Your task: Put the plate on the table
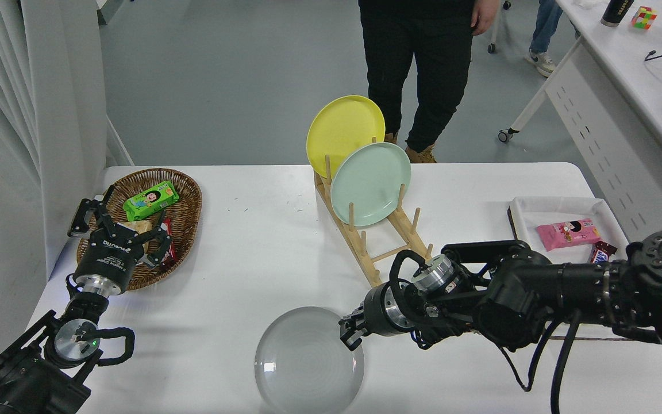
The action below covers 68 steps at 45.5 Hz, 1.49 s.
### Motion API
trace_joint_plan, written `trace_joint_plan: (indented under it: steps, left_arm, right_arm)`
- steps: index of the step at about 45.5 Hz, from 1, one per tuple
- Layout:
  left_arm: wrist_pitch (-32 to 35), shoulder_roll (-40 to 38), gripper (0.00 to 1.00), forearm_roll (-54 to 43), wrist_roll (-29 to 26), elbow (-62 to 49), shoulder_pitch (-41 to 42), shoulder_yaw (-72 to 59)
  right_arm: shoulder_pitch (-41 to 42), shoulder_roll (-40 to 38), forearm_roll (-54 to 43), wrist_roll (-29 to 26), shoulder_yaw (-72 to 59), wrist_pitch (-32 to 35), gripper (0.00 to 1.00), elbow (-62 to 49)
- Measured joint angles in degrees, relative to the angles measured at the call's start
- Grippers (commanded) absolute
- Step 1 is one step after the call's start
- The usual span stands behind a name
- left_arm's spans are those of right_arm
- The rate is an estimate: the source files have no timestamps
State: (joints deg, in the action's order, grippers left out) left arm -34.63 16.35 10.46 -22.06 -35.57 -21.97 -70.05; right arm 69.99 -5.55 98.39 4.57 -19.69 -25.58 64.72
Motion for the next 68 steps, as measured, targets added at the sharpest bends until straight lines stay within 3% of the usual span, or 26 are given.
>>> trace_joint_plan:
  steps: [7,13,16,35,40,49,54,62,65,68]
  left_arm:
    - [0.0,0.0,0.98,0.0,0.0,0.0,0.0,0.0]
    - [0.0,0.0,0.98,0.0,0.0,0.0,0.0,0.0]
    - [0.0,0.0,0.98,0.0,0.0,0.0,0.0,0.0]
    - [0.0,0.0,0.98,0.0,0.0,0.0,0.0,0.0]
    - [0.0,0.0,0.98,0.0,0.0,0.0,0.0,0.0]
    - [0.0,0.0,0.98,0.0,0.0,0.0,0.0,0.0]
    - [0.0,0.0,0.98,0.0,0.0,0.0,0.0,0.0]
    - [0.0,0.0,0.98,0.0,0.0,0.0,0.0,0.0]
    - [0.0,0.0,0.98,0.0,0.0,0.0,0.0,0.0]
    - [0.0,0.0,0.98,0.0,0.0,0.0,0.0,0.0]
  right_arm:
    - [-0.14,0.05,-0.84,0.0,0.0,0.0,0.0,-0.17]
    - [-0.34,0.2,-1.84,0.0,0.0,0.0,0.04,-0.45]
    - [-0.42,0.27,-2.36,0.0,0.0,0.0,0.11,-0.58]
    - [-0.62,0.52,-4.59,0.01,-0.06,0.0,0.2,-1.08]
    - [-0.62,0.53,-5.0,-0.01,-0.06,0.0,0.38,-1.12]
    - [-0.02,0.54,-5.84,-0.01,0.14,0.13,0.5,-1.15]
    - [0.75,0.52,-7.25,-0.01,0.69,0.25,0.89,-1.16]
    - [2.14,0.28,-11.26,-0.02,2.01,0.63,0.9,-1.16]
    - [2.58,0.22,-12.72,-0.06,2.32,0.73,0.98,-1.09]
    - [3.23,0.15,-14.86,-0.05,2.74,0.93,0.99,-1.05]
